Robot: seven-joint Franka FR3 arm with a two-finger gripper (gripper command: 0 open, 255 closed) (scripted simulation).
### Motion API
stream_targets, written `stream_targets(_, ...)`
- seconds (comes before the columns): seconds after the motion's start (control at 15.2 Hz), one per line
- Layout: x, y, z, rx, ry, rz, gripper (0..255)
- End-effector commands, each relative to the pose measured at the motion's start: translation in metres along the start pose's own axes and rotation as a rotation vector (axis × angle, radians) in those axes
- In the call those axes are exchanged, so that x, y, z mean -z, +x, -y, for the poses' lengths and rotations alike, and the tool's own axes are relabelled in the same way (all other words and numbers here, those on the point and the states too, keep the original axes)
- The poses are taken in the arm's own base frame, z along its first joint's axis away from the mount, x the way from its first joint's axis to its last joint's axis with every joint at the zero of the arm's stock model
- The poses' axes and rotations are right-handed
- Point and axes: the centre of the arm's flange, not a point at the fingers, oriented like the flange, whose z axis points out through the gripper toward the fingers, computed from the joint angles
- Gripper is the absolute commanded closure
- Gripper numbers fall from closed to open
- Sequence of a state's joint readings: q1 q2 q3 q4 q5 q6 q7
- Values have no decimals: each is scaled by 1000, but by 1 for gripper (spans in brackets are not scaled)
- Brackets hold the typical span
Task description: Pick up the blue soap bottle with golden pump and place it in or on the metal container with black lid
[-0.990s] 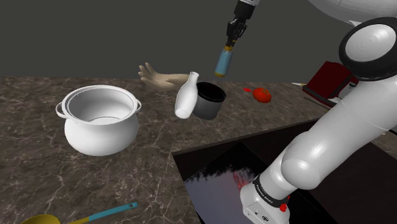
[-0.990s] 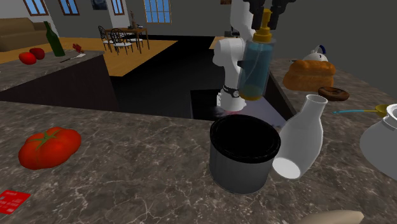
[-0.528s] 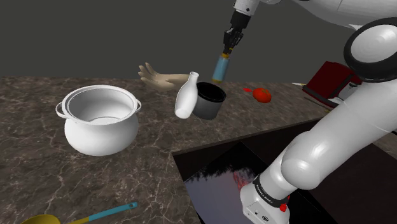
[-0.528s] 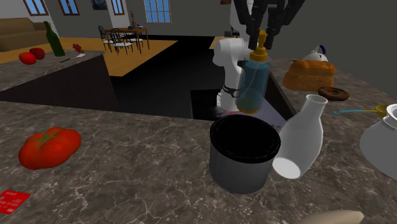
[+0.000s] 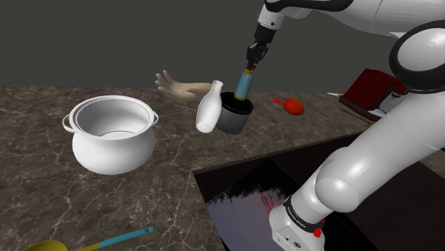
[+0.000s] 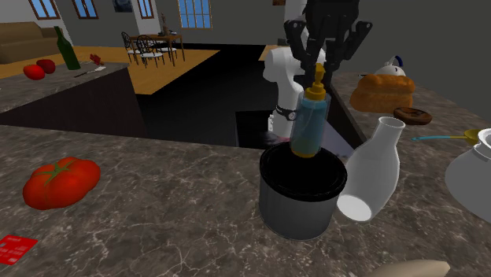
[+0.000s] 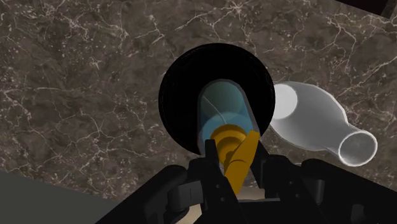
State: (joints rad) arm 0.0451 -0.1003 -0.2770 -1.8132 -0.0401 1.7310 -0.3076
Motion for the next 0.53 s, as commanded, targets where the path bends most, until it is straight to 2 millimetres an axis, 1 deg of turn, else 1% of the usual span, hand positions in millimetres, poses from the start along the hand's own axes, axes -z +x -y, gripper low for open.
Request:
stream_targets(0.0, -11, 0, 0, 0, 0, -1, 255)
stream_targets(0.2, -27, 0, 0, 0, 0, -1, 255)
stream_targets(0.46, -27, 0, 0, 0, 0, -1, 255)
